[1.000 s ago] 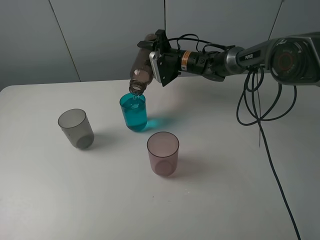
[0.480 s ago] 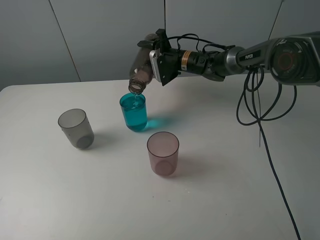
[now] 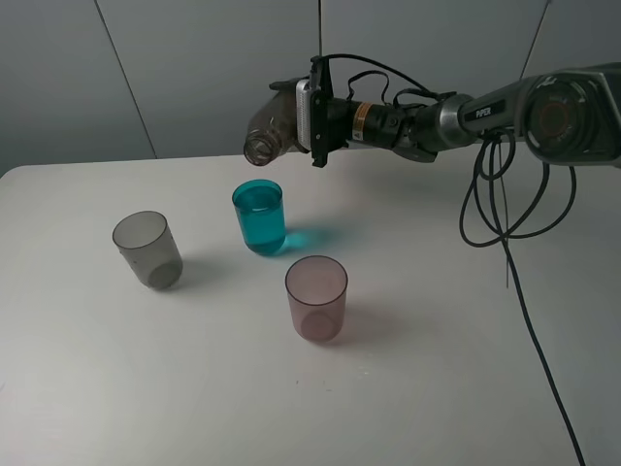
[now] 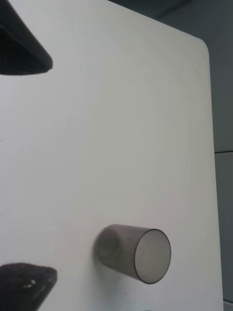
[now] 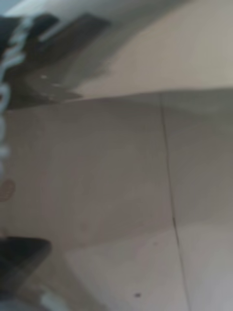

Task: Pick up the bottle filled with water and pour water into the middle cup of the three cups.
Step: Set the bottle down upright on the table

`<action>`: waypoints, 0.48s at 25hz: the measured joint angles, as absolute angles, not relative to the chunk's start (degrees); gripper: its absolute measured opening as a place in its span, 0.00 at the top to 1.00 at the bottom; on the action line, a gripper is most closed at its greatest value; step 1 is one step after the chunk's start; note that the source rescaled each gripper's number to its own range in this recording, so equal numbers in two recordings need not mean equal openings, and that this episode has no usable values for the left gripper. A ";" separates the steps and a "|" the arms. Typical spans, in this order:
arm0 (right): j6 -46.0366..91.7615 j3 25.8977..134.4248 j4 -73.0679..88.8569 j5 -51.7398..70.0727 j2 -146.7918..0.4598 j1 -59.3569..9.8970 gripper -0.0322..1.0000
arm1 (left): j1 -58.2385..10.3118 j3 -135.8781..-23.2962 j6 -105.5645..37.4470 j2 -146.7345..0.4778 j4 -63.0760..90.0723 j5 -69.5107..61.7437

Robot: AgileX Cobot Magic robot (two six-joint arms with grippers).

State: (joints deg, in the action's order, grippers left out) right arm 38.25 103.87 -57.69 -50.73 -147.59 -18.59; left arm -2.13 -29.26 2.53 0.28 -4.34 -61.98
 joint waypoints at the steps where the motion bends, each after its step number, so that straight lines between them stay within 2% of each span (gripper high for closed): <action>1: 36.83 103.70 -57.58 -51.02 -147.59 -18.59 0.97 | -2.13 -29.26 2.53 0.28 -4.34 -61.98; 6: 29.42 102.56 -55.83 -52.43 -147.59 -18.59 0.97 | -2.13 -29.26 2.53 0.28 -4.34 -61.98; 12: 14.12 102.56 -52.44 -53.58 -145.94 -18.59 0.97 | -2.13 -29.26 2.53 0.28 -4.34 -61.98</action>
State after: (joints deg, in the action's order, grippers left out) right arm 14.12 102.56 -52.44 -53.58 -145.94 -18.59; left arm -2.13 -29.26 2.53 0.28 -4.34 -61.98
